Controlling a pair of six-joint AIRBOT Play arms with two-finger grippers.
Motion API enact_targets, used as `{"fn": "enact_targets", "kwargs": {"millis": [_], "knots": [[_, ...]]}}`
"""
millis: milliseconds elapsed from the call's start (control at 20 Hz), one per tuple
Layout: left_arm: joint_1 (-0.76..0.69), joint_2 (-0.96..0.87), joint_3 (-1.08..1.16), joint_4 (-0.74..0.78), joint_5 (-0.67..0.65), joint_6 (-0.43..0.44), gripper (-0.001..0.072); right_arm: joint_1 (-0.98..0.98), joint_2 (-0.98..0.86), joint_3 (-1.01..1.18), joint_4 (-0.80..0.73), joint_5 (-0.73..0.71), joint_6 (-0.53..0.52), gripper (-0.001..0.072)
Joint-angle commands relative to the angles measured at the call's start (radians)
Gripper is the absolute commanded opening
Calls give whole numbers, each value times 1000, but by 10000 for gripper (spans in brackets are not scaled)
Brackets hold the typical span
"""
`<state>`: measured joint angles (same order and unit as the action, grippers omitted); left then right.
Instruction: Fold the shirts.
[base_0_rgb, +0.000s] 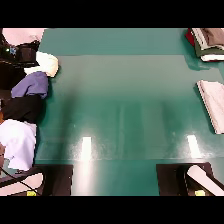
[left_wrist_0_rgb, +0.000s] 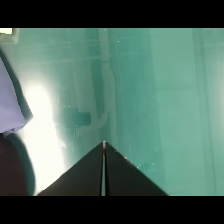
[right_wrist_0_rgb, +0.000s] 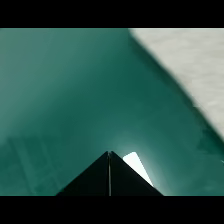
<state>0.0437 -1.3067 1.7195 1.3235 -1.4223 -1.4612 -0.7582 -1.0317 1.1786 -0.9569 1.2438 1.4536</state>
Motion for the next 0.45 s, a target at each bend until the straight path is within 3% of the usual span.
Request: {"fn": "enact_targets", "kwargs": {"millis": [0,400], "knots": [[0,0,0,0,10,0,23,219,49,4,19,1,0,15],[0,0,0,0,54,0,23,451,128,4,14,-11,0,15]]}}
